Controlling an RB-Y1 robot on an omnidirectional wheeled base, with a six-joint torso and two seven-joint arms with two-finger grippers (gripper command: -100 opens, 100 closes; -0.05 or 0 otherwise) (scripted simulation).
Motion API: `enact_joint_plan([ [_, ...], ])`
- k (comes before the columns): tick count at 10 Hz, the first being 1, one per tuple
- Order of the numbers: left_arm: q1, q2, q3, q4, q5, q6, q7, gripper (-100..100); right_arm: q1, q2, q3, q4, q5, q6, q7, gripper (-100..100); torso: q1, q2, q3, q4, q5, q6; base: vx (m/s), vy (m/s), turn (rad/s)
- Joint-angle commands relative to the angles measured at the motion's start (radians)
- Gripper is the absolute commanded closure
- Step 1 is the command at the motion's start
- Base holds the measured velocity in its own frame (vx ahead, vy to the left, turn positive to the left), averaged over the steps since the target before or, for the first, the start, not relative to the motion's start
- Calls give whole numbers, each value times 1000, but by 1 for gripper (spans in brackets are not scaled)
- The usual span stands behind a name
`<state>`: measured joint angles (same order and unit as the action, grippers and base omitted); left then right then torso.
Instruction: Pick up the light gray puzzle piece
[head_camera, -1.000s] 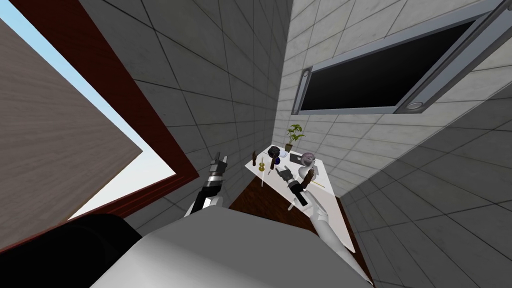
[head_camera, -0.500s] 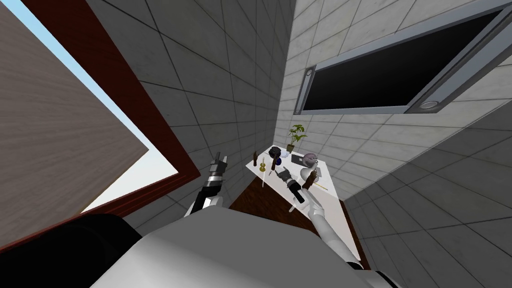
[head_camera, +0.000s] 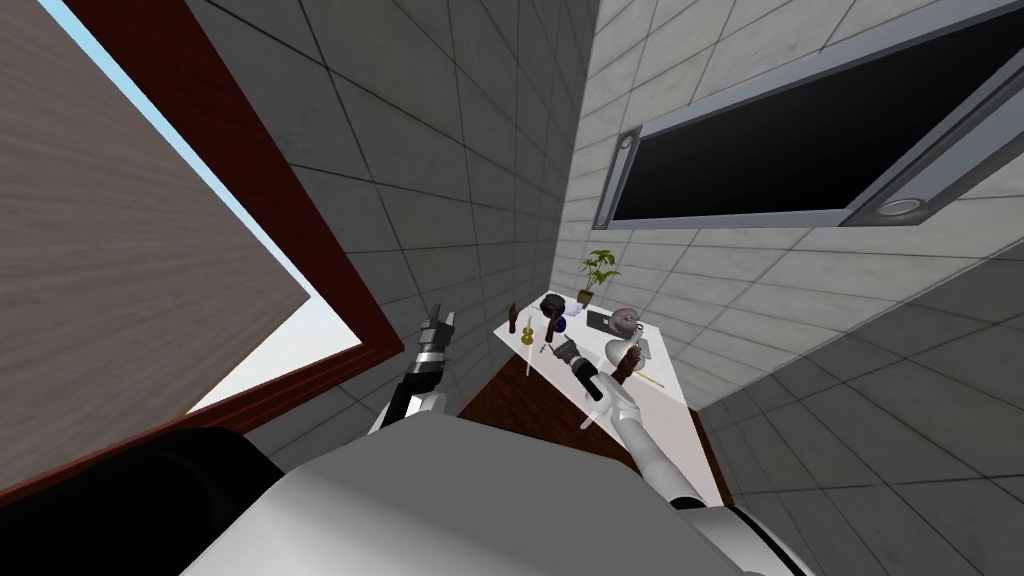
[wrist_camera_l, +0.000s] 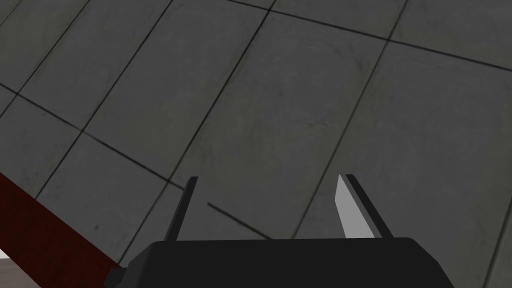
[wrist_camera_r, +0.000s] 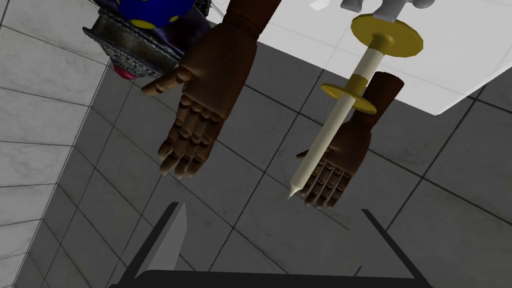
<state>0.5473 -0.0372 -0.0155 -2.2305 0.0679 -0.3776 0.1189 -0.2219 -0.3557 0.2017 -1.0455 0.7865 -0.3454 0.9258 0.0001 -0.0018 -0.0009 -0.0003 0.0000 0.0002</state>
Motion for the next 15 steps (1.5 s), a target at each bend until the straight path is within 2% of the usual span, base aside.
enact_joint_plan([
  [1, 0, 0, 0, 0, 0, 0, 0, 0, -13, 4, 4, 47, 16, 4, 34, -100, 0, 0, 0, 0, 0, 0, 18, -4, 42],
  [3, 0, 0, 0, 0, 0, 0, 0, 0, -63, 9, 35, 128, 77, 33, 110, -100, 0, 0, 0, 0, 0, 0, 28, -1, 99],
  [4, 0, 0, 0, 0, 0, 0, 0, 0, -63, 9, 35, 142, 77, 33, 115, -100, 0, -1, 0, 0, 0, 0, 34, -8, 40],
  [5, 0, 0, 0, 0, 0, 0, 0, 0, -85, 13, 49, 165, 105, 48, 149, -100, 0, -1, 0, 0, 0, 1, 32, -3, 62],
  [6, 0, 0, 0, 0, 0, 0, 0, 0, -85, 13, 49, 187, 105, 48, 152, -100, 0, -1, -1, 0, 0, 0, 25, 0, 43],
  [8, 0, 0, 0, 0, 0, 0, 0, 0, -123, 24, 78, 260, 155, 77, 221, -100, 1, 0, 0, 0, 0, 0, 34, 0, 91],
  [9, 0, 0, 0, 0, 0, 0, 0, 0, -123, 24, 78, 269, 155, 77, 221, -100, 0, -1, -1, 0, 0, 0, 33, -3, 45],
  [11, 0, 0, 0, 0, 0, 0, 0, 0, -153, 37, 104, 341, 198, 104, 279, -100, 1, -1, 0, 0, 0, 0, 33, 1, 88],
  [12, 0, 0, 0, 0, 0, 0, 0, 0, -153, 37, 104, 341, 198, 104, 279, -100, 1, -1, -1, 0, 0, 0, 30, 1, 35],
  [14, 0, 0, 0, 0, 0, 0, 0, 0, -174, 52, 127, 401, 232, 128, 327, -100, 1, 0, 0, 0, 0, 0, 38, -3, 76],
  [15, 0, 0, 0, 0, 0, 0, 0, 0, -174, 52, 127, 403, 232, 128, 327, -100, 0, -1, -1, 0, 0, 1, 35, -4, 31],
])
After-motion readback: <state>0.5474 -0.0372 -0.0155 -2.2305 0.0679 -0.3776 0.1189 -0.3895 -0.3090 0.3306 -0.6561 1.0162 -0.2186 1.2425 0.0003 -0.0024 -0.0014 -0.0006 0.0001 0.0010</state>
